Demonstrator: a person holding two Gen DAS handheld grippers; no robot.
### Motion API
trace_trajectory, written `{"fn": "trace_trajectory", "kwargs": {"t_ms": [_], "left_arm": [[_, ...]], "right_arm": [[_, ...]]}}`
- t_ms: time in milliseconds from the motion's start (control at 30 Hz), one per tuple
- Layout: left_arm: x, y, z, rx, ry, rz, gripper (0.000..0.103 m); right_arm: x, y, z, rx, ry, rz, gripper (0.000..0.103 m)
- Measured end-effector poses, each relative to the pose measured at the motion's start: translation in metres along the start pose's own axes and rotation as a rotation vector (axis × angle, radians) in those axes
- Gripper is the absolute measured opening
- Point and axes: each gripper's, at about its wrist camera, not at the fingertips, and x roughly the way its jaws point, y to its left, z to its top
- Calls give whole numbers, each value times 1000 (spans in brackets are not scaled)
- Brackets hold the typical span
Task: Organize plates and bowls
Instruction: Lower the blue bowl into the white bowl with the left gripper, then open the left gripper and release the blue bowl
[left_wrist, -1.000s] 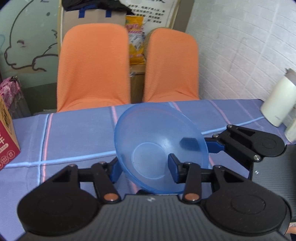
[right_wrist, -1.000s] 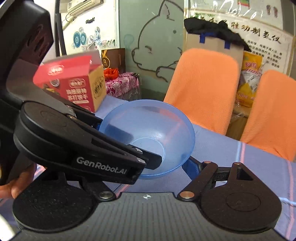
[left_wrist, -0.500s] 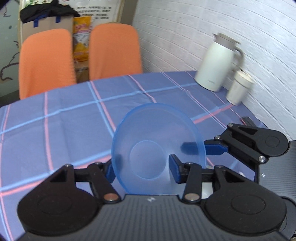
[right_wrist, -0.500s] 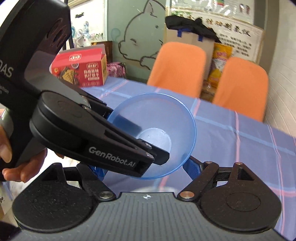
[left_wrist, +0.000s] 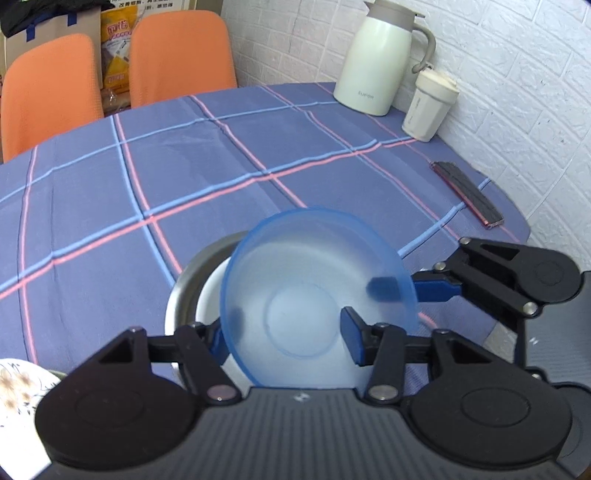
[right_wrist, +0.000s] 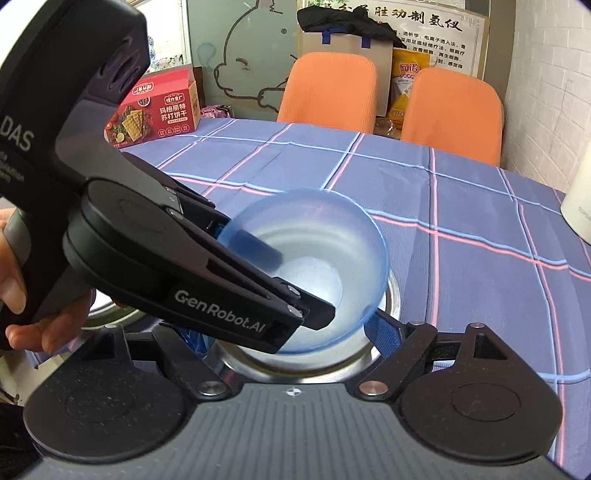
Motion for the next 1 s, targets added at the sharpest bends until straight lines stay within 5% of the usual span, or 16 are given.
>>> {"fn": "trace_trajectory", "kwargs": {"t_ms": [267, 500, 800, 1000], "left_arm": [[-7, 8, -2, -5, 7, -26, 93], [-26, 15, -9, -46, 4, -92, 100], [-48, 19, -12, -125, -130, -11, 100], [-43, 22, -12, -187, -168, 132, 100]], "right_arm": [[-7, -9, -21, 41, -21, 9, 72], [-18, -14, -41, 136, -47, 25, 72], [-36, -19, -49, 292, -176, 6, 72], [-23, -22, -46, 410, -205, -48, 72]]}}
